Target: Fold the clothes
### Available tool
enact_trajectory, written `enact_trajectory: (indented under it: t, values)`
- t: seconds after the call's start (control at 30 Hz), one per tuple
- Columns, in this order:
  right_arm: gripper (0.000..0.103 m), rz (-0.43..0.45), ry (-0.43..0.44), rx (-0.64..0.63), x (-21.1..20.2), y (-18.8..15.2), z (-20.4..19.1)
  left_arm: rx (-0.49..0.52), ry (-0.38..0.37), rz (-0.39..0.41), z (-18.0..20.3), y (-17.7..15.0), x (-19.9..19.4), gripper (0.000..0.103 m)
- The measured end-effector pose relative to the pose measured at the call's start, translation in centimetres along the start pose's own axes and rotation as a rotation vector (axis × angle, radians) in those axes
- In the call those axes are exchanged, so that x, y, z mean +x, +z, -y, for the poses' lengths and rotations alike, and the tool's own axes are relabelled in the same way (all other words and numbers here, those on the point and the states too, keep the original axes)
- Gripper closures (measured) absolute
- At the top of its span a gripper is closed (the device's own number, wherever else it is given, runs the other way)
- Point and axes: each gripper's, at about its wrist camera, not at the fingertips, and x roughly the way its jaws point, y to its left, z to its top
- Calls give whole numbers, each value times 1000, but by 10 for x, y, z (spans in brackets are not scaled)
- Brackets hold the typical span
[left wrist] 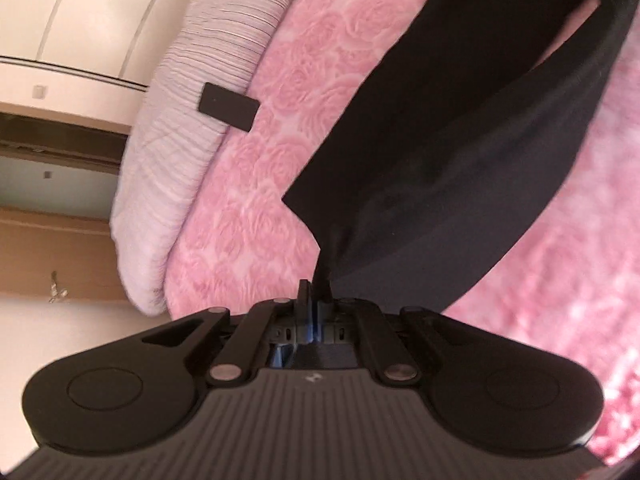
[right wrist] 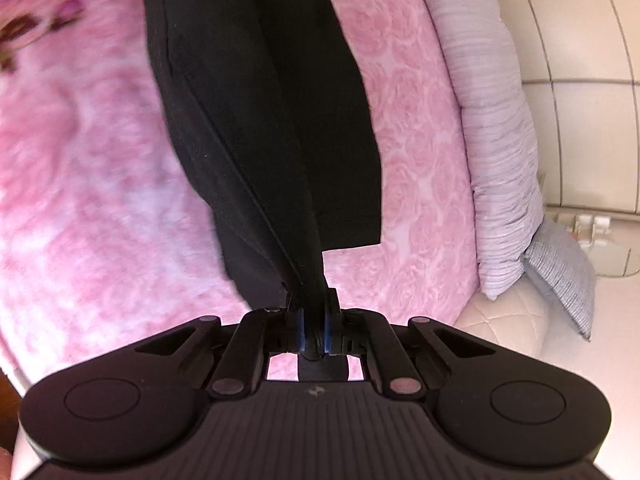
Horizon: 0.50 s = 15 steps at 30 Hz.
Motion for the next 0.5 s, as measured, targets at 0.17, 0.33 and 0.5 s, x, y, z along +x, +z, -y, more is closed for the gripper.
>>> enact_trajectory:
  t: [0.17,0.33,0.5]
  values:
    - [98,-55,46,23,38,34,46,16,-84,-16,-37,37,72,101]
    - [98,-90,100,47,83,62,80,38,-165,-39,-45,64,136,101]
    - [98,-110,162,71,132,81,106,38,-212,-61,-46,86,184,101]
